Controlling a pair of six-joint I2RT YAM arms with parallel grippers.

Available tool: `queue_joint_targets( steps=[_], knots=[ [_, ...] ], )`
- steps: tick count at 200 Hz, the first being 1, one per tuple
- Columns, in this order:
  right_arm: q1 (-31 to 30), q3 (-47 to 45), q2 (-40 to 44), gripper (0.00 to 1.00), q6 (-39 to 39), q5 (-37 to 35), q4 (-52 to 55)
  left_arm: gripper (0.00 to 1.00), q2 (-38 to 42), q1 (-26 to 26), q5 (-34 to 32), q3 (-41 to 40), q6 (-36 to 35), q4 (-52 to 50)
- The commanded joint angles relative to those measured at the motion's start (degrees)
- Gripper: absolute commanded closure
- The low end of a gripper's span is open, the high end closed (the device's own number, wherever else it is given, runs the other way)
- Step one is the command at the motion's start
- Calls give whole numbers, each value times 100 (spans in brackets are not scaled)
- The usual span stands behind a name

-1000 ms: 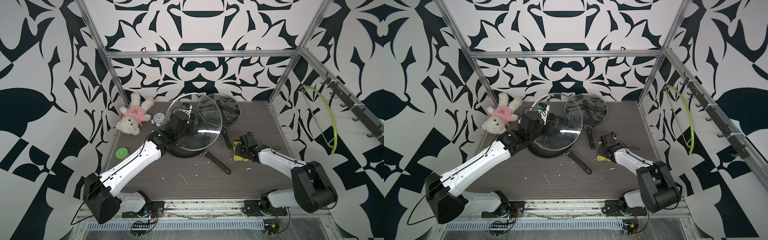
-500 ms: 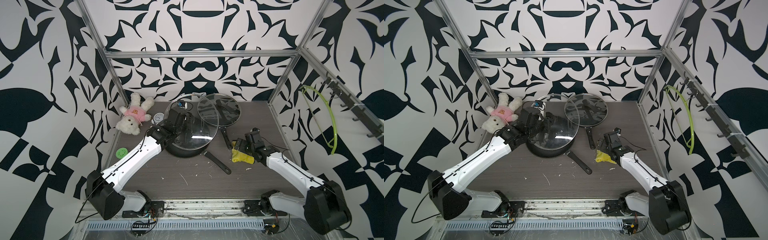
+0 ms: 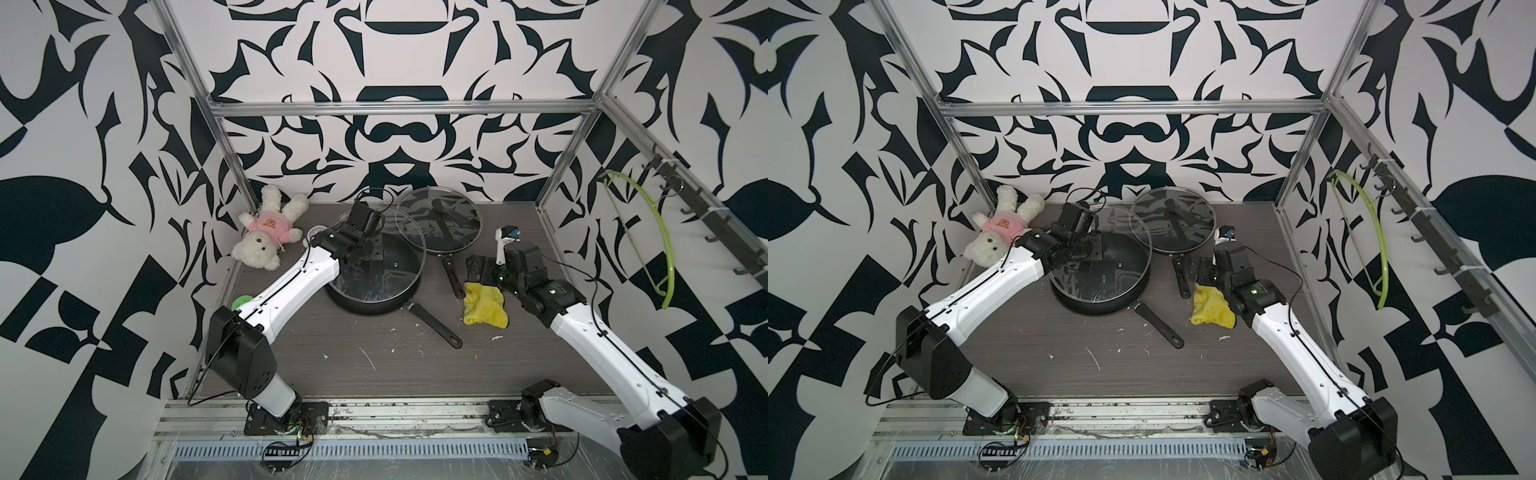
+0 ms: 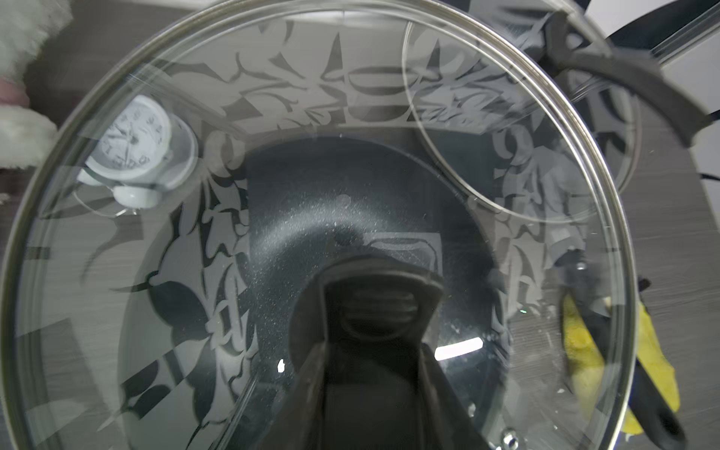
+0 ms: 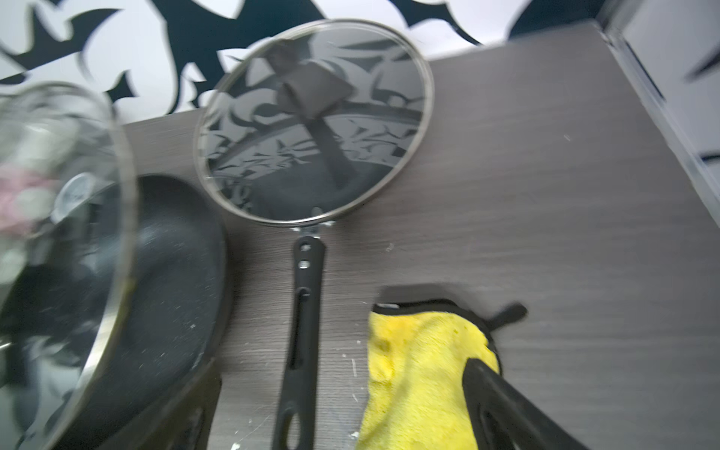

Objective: Wipe the pot lid with a cloth
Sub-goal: Place the pot lid on the cooking pot.

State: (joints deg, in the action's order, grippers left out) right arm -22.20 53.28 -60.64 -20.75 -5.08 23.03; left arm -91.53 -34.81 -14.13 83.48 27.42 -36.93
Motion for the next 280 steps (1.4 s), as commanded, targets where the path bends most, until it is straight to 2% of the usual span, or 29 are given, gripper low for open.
queue_joint_targets(
  steps=[1, 46, 74, 122, 177, 232, 280],
  knots=[
    [-300, 219, 140, 1, 822, 525, -510, 100, -29, 37, -15, 346, -9, 283],
    [-801, 359, -85, 1, 1206, 1349, -1125, 100, -354, 128, 33, 407, -9, 222],
    [-1036, 533, -295, 0, 1333, 1212, -1072, 100, -543, 145, 65, 522, -9, 88],
    [-1041, 491, -269, 1, 1328, 792, -1033, 100, -757, 197, 10, 665, -52, -203],
    [-1041, 386, -142, 1, 1271, 508, -923, 100, -755, 225, 267, 702, 15, -517],
    [-1041, 331, -37, 1, 1266, 425, -844, 100, -1034, 216, 581, 591, 45, -247],
    [-1041, 322, 0, 1, 1305, 359, -800, 100, -1140, 220, 476, 379, -70, 154]
  ],
)
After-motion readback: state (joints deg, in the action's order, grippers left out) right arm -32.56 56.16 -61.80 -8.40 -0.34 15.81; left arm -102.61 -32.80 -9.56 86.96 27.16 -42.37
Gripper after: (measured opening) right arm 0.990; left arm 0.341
